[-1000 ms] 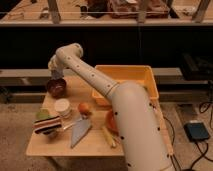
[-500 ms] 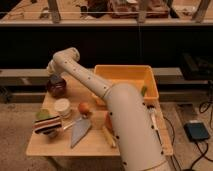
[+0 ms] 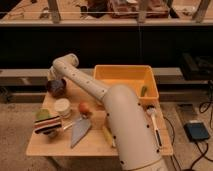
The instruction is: Wipe purple bowl with sponge
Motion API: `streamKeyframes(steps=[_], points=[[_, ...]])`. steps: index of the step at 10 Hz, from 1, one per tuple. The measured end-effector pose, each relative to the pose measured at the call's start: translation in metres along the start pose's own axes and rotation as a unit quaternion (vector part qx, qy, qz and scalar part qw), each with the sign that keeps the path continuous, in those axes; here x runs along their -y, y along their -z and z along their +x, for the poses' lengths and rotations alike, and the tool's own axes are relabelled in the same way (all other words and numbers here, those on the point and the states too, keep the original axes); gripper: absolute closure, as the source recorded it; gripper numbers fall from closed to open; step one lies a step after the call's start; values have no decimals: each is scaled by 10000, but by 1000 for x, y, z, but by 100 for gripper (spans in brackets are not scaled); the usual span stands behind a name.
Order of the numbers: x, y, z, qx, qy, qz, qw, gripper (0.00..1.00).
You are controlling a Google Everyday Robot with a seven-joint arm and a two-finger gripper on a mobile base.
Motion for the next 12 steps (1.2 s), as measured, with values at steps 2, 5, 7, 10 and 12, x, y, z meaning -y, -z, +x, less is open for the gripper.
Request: streamKeyframes(steps=[2, 5, 7, 10, 12], points=[[-5, -1, 1, 27, -13, -41, 10000, 100], [-15, -6, 3, 79, -54, -112, 9999, 100], [-21, -12, 7, 107, -92, -142, 9998, 100], [-17, -22, 14, 142, -18, -138, 9998, 100], [-12, -26, 19, 157, 42, -124, 9998, 100]])
